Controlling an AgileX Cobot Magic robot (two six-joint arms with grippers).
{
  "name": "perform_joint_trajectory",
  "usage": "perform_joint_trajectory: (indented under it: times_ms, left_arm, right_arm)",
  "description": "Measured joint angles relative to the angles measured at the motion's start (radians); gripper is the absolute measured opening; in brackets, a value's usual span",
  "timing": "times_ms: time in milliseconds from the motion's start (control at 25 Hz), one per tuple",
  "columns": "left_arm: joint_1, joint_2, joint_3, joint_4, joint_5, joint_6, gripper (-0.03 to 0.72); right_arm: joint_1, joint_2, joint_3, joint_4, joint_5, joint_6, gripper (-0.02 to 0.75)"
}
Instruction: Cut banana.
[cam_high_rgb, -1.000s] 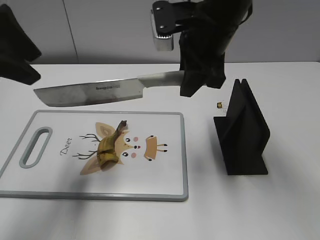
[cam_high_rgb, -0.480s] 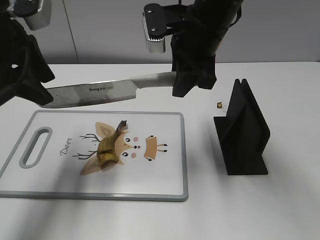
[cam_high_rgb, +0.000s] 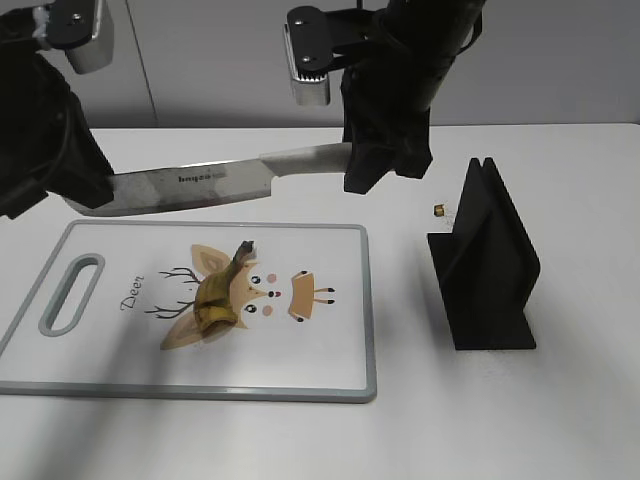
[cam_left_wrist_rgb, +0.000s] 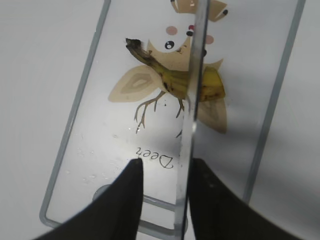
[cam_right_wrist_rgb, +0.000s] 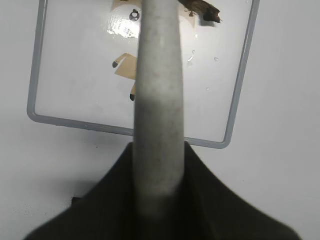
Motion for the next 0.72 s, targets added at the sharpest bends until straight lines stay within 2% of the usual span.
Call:
perform_joint_trajectory:
  times_ms: [200, 360, 480, 600, 720]
  left_arm:
    - [0.000, 0.017, 0.000, 0.000, 0.006, 0.000, 0.345]
    - [0.000, 0.017, 0.000, -0.013, 0.002, 0.000, 0.323]
    - [0.000, 0.017, 0.000, -0.017, 0.002, 0.000, 0.212]
    - [0.000, 0.017, 0.000, -0.017, 0.003, -0.001, 0.037]
    - [-0.008, 0.017, 0.000, -0.014, 0.008, 0.005, -0.005]
  right_arm:
    - [0.001, 0.001, 0.000, 0.021, 0.000, 0.000, 0.160]
    - [0.001, 0.001, -0.001, 0.036, 0.001, 0.000, 0.160]
    - [0.001, 0.001, -0.001, 0.035, 0.001, 0.018, 0.160]
    - [0.001, 0.001, -0.001, 0.034, 0.007, 0.034, 0.160]
    - [0.001, 0.001, -0.001, 0.032, 0.023, 0.058, 0.160]
